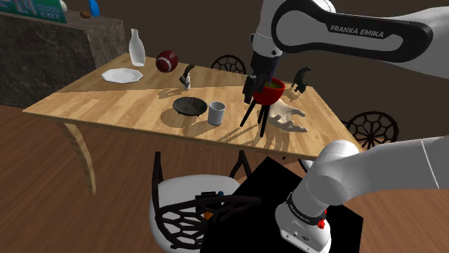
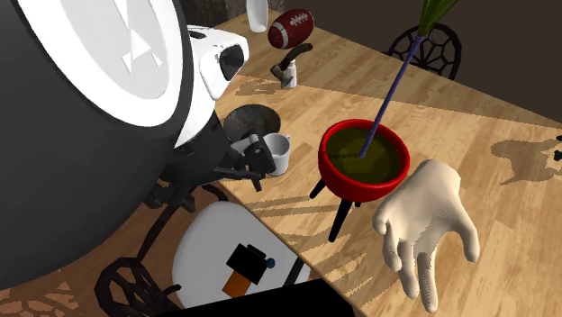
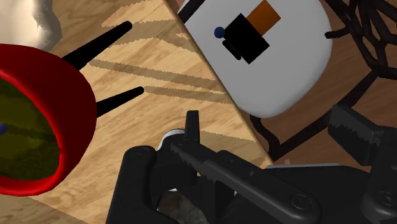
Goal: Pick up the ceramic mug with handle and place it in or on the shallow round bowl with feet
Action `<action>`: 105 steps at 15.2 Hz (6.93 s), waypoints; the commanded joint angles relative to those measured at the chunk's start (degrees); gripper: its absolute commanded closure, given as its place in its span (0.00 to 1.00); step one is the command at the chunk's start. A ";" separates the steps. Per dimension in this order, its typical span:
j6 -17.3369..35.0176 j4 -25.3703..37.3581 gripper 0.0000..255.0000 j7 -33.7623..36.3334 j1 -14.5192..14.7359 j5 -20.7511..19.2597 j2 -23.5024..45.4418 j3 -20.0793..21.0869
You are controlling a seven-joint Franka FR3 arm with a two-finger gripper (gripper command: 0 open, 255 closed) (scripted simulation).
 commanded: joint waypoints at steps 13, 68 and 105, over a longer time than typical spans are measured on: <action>17.92 5.30 0.00 -2.07 -1.74 -1.12 24.40 -3.19; 19.37 24.07 1.00 -5.38 -3.07 0.31 45.73 -5.06; 11.61 62.02 1.00 -1.73 -0.58 1.06 76.19 -3.34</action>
